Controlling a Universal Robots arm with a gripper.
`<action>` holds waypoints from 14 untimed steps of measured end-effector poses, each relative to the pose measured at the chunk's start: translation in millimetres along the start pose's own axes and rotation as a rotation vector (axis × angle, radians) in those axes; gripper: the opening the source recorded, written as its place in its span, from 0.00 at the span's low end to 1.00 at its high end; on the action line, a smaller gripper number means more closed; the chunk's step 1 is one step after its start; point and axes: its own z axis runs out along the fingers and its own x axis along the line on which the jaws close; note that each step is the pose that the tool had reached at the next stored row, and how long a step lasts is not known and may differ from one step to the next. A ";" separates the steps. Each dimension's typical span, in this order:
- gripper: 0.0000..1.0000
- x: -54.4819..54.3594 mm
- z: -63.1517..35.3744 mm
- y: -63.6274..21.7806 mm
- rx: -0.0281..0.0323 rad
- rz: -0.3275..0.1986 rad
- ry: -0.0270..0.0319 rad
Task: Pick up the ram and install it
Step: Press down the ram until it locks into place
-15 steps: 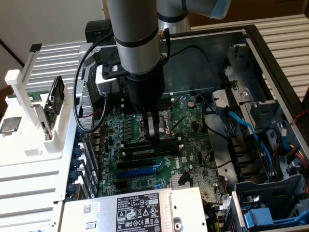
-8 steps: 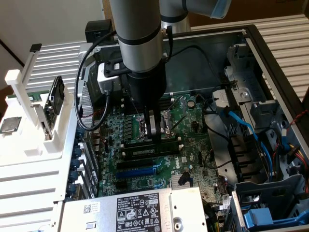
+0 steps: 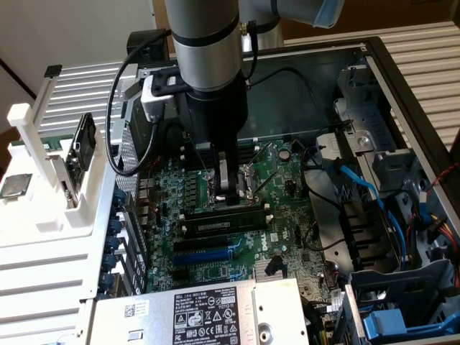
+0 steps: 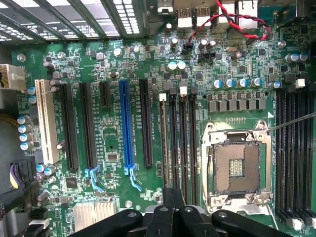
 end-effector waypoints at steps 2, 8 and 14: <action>0.10 0.0 0.0 0.0 0.0001 0.027 0.0025; 0.10 0.0 0.0 0.0 0.0006 0.135 0.0118; 0.10 0.0 0.0 0.0 0.0007 0.213 0.0180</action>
